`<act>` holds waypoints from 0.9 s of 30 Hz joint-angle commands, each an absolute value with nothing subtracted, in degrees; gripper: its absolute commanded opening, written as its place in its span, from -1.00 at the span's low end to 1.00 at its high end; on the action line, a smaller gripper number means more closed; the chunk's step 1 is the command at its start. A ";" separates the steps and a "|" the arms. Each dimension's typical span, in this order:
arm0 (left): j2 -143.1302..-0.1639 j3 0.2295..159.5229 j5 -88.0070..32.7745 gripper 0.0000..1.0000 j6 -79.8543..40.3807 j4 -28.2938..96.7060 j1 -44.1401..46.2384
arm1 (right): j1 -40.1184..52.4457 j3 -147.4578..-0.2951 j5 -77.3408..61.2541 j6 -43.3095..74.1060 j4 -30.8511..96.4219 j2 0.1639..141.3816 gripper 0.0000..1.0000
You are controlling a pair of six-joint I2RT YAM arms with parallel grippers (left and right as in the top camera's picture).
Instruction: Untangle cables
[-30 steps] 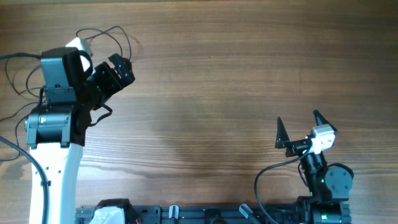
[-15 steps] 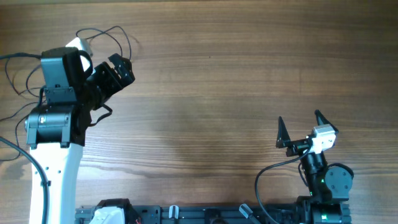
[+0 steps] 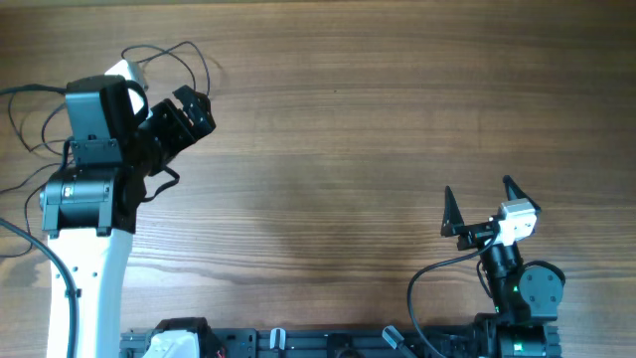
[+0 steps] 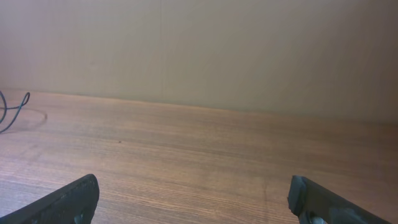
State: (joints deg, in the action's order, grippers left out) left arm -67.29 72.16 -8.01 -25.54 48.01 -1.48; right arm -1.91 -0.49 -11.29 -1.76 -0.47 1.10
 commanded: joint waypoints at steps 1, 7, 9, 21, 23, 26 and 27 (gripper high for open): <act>-67.51 72.31 -7.88 1.00 -24.21 47.88 -1.23 | -1.67 -0.30 -10.28 -1.43 -0.75 0.27 0.99; -67.51 72.31 -7.88 1.00 -24.21 47.86 -1.23 | -1.67 -0.30 -10.28 -1.43 -0.75 0.27 0.99; -67.51 72.31 -7.88 1.00 -24.21 47.86 -1.23 | -1.67 -0.30 -10.28 -1.43 -0.75 0.27 0.99; -66.15 72.31 -6.26 1.00 -23.99 49.36 -1.28 | -1.67 -0.30 -10.28 -1.43 -0.75 0.27 0.99; -64.53 72.29 -6.15 1.00 -21.69 50.85 -1.28 | -1.67 -0.30 -10.28 -1.43 -0.75 0.27 1.00; -60.47 71.57 -6.20 1.00 -17.43 51.13 -1.21 | -1.67 -0.30 -10.28 -1.41 -0.75 0.27 1.00; -58.00 70.63 -6.17 1.00 -16.05 51.13 -1.21 | -1.67 -0.30 -10.28 -1.43 -0.75 0.27 0.99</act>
